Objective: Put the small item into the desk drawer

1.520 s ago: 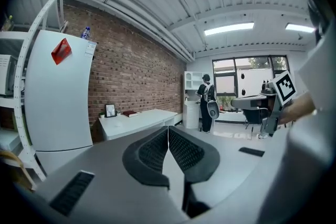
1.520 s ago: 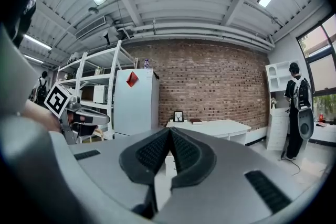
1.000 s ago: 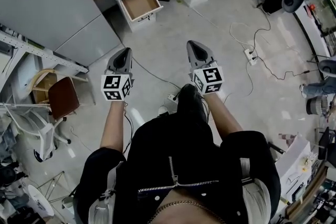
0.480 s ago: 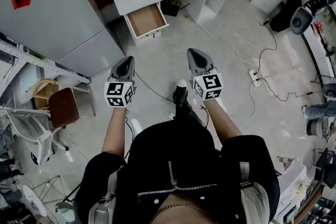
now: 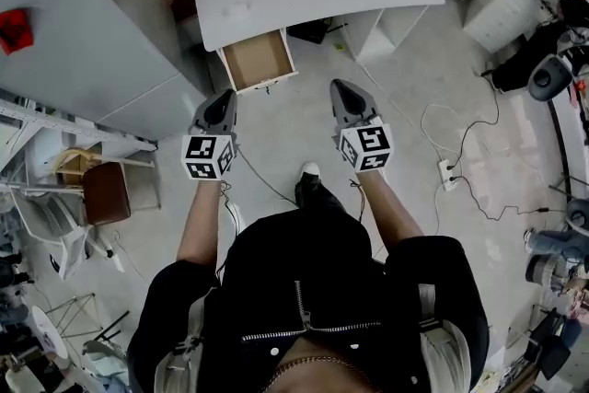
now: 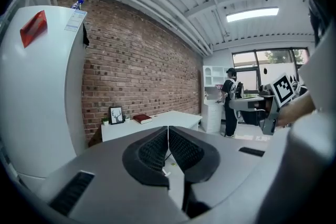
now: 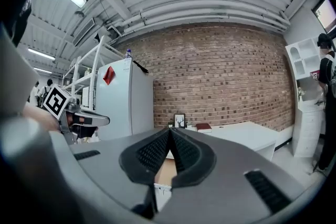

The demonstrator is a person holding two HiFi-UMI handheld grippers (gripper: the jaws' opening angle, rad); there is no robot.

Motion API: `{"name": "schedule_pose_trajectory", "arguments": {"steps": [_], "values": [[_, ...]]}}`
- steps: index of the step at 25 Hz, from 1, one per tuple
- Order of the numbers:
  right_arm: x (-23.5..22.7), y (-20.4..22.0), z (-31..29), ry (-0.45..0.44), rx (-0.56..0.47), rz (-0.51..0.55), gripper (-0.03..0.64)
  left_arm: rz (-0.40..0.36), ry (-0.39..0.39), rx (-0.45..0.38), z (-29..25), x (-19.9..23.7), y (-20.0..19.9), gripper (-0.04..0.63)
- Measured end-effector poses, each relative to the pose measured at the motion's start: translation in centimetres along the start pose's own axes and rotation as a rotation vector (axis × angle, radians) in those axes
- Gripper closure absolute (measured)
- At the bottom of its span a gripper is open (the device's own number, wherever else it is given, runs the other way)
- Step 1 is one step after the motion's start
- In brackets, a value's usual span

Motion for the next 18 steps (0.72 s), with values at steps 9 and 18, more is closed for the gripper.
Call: {"name": "schedule_pose_trajectory", "arguments": {"steps": [9,18], "values": [[-7.3,-1.3,-7.4,-0.109,0.001,0.095,0.609,-0.009,-0.069,-0.013,-9.0,0.1,-3.6,0.574],[-10.1,-1.7,-10.1,-0.11,-0.011,0.028,0.609,-0.05,-0.069,0.009,-12.3,1.4,-4.9,0.574]]}}
Point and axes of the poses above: the fingertips, and each gripper's own axes: z backward along the fingers, x to its left, y out of its underside, the point moved 9 cm from there along z, backward along the fingers, and after that the axes turned 5 degrees about y, right-handed, at the moved point
